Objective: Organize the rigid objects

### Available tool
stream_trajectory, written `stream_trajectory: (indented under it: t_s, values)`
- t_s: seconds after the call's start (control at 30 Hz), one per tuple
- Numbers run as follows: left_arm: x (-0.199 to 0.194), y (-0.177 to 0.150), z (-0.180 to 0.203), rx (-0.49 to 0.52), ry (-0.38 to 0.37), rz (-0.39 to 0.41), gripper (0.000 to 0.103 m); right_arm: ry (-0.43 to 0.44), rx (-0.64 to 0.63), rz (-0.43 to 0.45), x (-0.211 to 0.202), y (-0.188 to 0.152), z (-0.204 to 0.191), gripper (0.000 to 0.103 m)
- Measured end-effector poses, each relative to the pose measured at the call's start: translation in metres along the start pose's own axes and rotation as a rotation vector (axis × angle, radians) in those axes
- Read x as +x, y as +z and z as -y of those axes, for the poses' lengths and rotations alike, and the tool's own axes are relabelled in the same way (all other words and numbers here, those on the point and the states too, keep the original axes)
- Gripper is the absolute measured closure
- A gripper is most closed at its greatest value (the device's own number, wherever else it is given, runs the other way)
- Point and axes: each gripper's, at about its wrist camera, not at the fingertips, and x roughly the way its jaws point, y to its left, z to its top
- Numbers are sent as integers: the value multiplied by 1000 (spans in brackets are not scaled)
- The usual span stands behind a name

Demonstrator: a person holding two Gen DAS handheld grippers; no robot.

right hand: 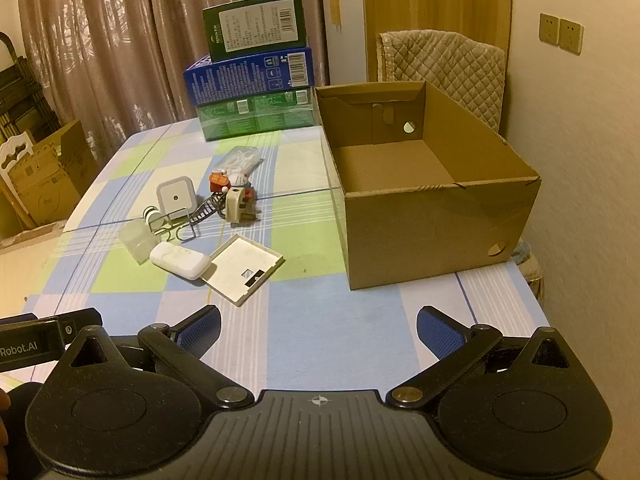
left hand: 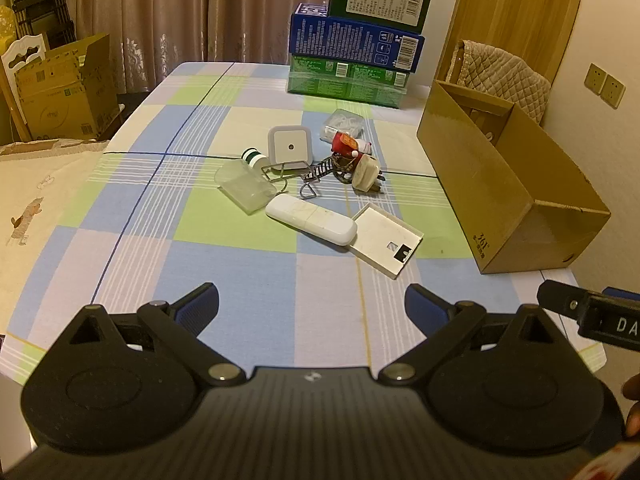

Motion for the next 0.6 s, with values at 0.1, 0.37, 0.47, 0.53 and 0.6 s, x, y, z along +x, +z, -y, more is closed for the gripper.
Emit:
stream_trajectory:
  t_s: [0.1, 0.37, 0.47, 0.53, 0.6]
  values:
    - [0, 0, 0, 0, 0, 0, 5, 2, -3, 0, 0, 0, -1, 2]
    - [0, 0, 1, -1, 2, 1, 5, 2, -5, 1, 0, -1, -1, 2]
    - [0, 0, 1, -2, 3, 1, 5, 3, -4, 1, 0, -1, -2, 2]
    - [0, 0, 1, -2, 4, 1, 5, 3, -5, 0, 0, -1, 0, 2]
    - [0, 0, 1, -2, 5, 2, 5, 3, -5, 0, 0, -1, 0, 2]
